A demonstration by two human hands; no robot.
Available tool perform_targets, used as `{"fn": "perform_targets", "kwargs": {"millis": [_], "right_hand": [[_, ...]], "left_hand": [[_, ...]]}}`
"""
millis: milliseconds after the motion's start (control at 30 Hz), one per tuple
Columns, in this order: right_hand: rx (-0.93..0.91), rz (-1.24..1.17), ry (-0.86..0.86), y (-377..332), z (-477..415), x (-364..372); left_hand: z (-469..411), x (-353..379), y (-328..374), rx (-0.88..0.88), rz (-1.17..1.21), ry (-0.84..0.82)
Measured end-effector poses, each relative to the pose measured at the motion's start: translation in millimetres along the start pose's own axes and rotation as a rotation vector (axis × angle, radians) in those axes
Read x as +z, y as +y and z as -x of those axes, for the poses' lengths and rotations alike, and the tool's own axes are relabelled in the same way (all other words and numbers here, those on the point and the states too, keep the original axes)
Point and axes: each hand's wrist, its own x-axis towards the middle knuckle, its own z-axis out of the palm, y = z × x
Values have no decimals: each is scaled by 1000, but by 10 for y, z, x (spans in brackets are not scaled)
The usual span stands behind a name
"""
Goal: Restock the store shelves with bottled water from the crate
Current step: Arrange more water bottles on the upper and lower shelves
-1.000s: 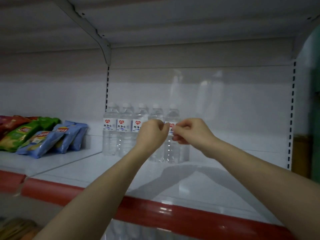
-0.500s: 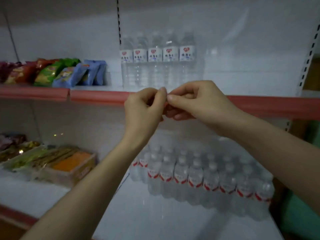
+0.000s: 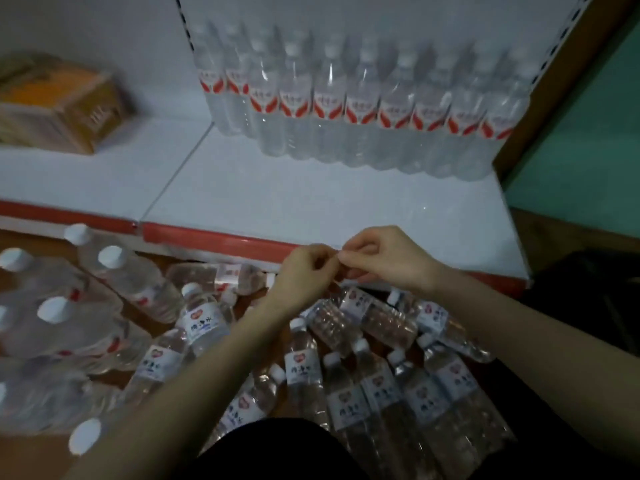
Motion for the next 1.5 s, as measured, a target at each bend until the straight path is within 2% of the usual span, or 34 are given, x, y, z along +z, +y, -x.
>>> {"fn": "perform_targets", "kwargs": {"millis": [167,267,400,600,733,800,1133,1367,1433,1500], "right_hand": [[143,203,-21,908,-34,155],[237,384,-99,1360,-25,216],[326,452,-144,1688,-12,280],[375,460,-225,1903,-176,516],[397,462,-122,1978,-214,584],[381,389,-69,1973,-209,530],[271,191,-81,1680,5,211],[97,41,-39,1347,44,109],[89,-84,-13,1235,36,47],[79,-132,-57,1169,48,-31]], "left_hand": [[56,537,-657,-142,-184,-212],[148,815,-946,-237,-208,-329],[266,1060,-1186,-283,-235,-419],[227,1147,-1259,-312,-216,-346],[252,1160,-1327,-321,-130,-357],[265,1147,-1340,-307,-65,-358],[339,1212,-1288,-215,39,-468],[279,966,-1069,-91,145,-264],[249,798,-936,-94,210,-218],[210,612,-797,-105,287,-199]]}}
